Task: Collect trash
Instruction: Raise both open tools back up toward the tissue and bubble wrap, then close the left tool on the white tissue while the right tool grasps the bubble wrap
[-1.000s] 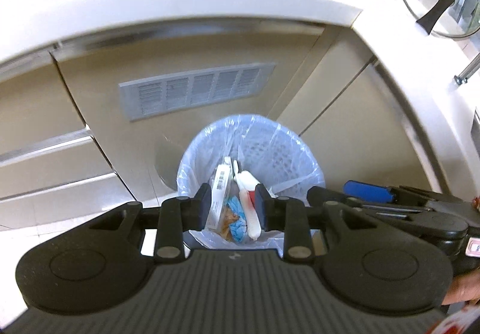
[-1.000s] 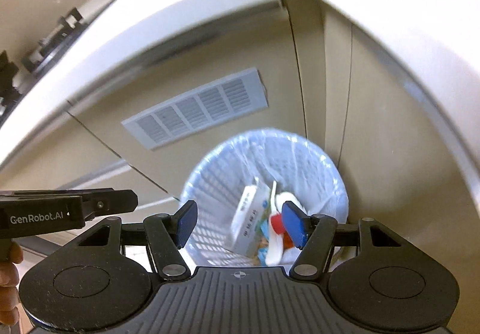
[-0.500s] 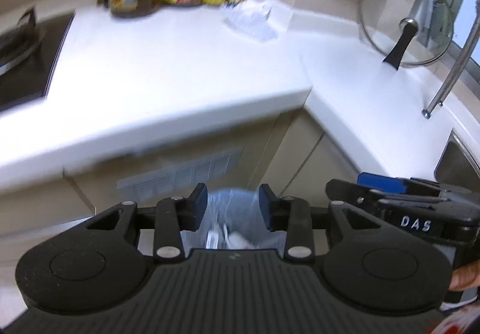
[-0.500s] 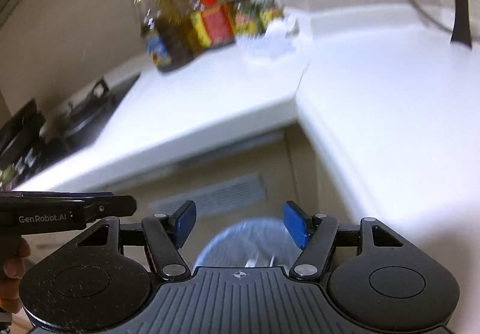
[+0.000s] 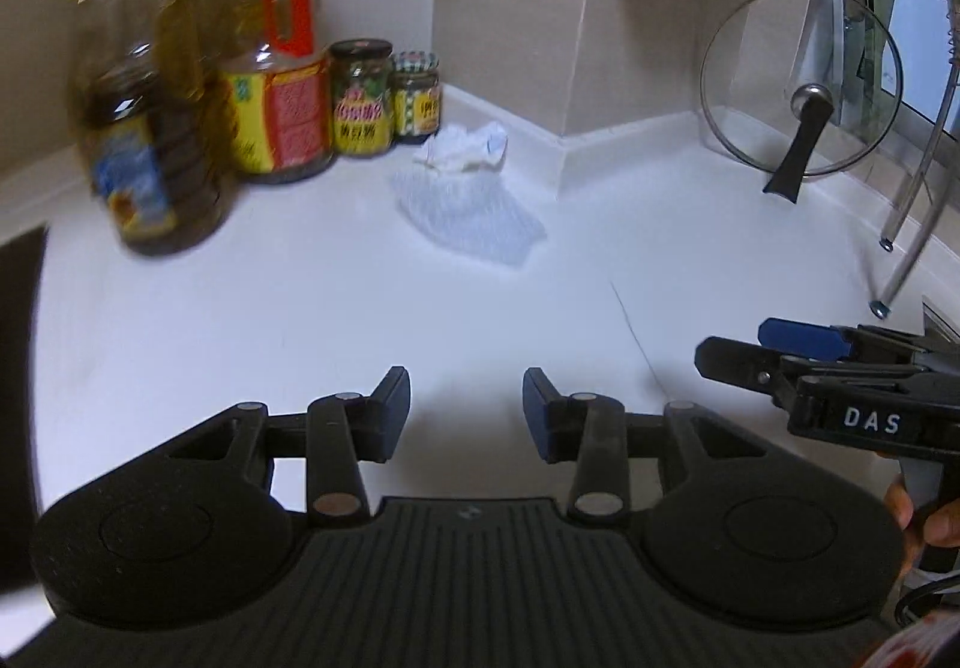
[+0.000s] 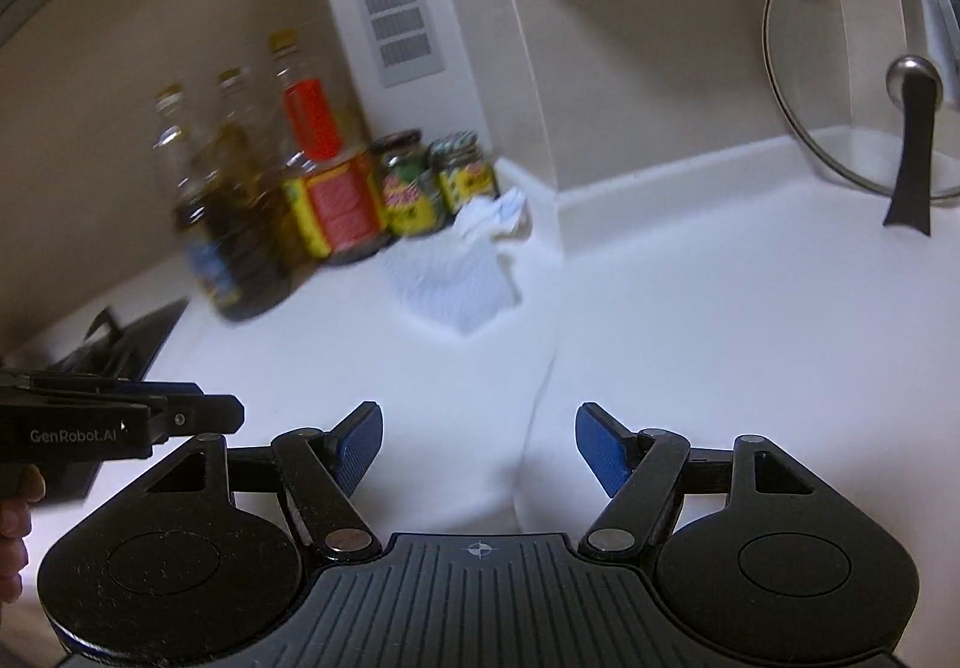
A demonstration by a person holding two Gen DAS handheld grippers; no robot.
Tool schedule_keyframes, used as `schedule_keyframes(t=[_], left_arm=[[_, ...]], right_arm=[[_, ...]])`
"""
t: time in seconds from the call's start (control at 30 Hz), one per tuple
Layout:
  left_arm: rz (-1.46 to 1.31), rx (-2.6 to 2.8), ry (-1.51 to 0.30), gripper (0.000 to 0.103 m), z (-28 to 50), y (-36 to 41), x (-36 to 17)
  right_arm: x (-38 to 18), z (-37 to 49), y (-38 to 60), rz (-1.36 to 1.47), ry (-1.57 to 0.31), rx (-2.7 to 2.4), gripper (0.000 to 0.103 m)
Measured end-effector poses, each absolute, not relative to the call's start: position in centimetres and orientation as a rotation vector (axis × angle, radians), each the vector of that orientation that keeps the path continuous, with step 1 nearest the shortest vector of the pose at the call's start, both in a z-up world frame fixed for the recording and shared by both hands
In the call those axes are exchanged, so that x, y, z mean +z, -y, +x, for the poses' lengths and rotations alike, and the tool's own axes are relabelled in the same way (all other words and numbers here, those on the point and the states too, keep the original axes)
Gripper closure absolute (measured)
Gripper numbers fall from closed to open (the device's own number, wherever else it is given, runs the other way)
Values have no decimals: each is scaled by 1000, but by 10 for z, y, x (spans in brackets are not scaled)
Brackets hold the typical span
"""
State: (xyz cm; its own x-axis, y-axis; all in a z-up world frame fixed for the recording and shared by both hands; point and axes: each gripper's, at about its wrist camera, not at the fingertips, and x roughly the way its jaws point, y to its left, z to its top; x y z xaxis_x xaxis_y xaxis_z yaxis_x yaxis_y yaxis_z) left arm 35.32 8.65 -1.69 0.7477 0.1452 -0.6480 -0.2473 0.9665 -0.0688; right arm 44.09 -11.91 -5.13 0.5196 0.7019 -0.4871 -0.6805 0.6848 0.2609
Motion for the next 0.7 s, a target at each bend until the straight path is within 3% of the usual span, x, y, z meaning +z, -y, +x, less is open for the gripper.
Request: schedule_keyframes(t=[0.57, 0.7], left_arm=[[-97, 97, -716, 66, 476, -192, -41], [-94, 74, -720, 66, 489, -201, -45]], right_arm=[[-85, 561, -14, 5, -622, 745, 33], [-91, 572, -30, -17, -628, 741, 43]])
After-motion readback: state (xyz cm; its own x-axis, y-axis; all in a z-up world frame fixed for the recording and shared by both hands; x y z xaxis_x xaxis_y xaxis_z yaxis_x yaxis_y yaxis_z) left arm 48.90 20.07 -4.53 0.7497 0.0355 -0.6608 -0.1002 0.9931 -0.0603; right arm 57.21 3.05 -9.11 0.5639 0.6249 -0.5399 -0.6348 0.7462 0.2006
